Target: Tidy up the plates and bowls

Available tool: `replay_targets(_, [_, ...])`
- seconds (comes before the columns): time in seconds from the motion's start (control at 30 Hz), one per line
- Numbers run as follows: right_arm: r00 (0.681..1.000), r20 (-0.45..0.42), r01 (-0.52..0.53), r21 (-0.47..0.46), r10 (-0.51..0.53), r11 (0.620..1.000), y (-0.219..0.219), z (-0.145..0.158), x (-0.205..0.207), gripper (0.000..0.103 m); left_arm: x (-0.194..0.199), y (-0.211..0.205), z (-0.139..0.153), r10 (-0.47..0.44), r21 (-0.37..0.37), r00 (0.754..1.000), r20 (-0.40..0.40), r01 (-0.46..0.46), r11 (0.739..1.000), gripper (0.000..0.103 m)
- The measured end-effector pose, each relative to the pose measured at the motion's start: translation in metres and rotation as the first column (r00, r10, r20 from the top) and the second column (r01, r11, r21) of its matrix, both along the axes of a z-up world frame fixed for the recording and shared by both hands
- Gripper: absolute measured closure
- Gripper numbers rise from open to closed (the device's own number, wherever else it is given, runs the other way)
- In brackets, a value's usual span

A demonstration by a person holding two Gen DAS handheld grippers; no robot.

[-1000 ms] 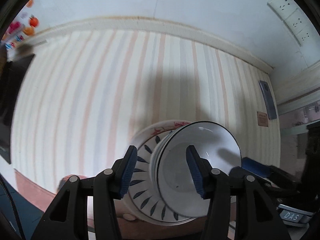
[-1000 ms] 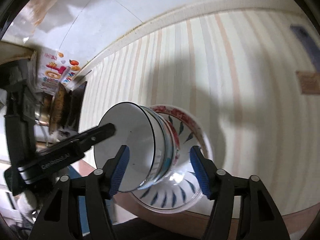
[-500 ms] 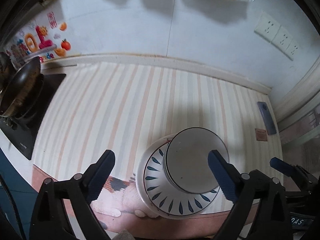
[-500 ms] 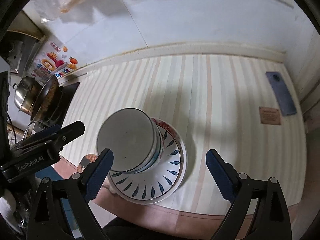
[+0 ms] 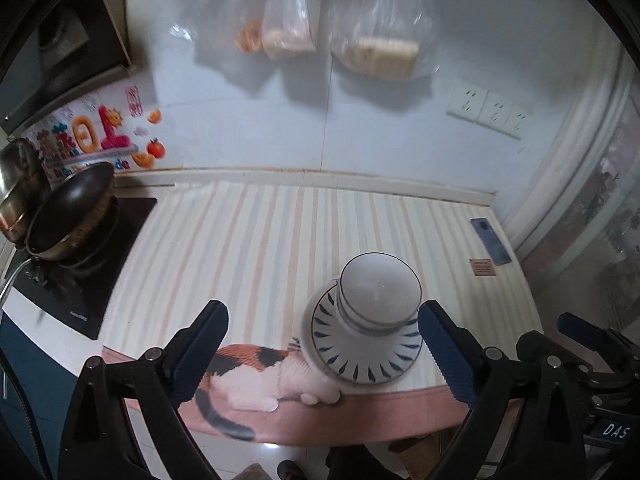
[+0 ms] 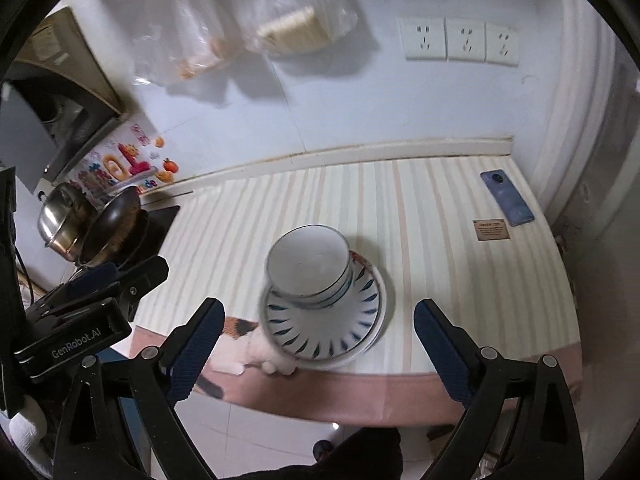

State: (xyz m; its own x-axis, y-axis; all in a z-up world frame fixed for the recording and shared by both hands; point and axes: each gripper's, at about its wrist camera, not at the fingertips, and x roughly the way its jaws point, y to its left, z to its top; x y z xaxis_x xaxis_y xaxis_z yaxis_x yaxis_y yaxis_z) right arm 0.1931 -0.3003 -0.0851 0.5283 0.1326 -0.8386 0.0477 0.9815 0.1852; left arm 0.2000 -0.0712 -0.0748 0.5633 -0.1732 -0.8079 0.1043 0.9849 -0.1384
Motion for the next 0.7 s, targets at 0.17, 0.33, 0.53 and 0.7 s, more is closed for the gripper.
replay_targets(0.17, [0.998,0.058,0.029,-0.016,-0.028,0.999,0.033,0.033,-0.055,0.005,-0.049,0.026,0.029,0.006,0.015,0.998,0.066,-0.007,1.000,0.000])
replay_targets(0.33, [0.994,0.095,0.050,-0.030,-0.047,0.998,0.061,0.055,-0.104,0.004,-0.089,0.046,0.047,0.010,0.033,0.996,0.094,-0.013,0.999,0.000])
replay_targets(0.53, [0.993,0.114,0.043,-0.033,-0.039,0.999,0.080,0.070,-0.140,0.004,-0.129,0.060,0.059,0.023,0.061,0.993,0.115,-0.030,0.998,0.000])
replay_targets(0.7, [0.992,0.122,0.042,-0.048,-0.036,0.998,0.079,0.077,-0.155,0.004,-0.145,0.063,0.062,0.049,0.054,0.992,0.116,-0.056,0.997,0.000])
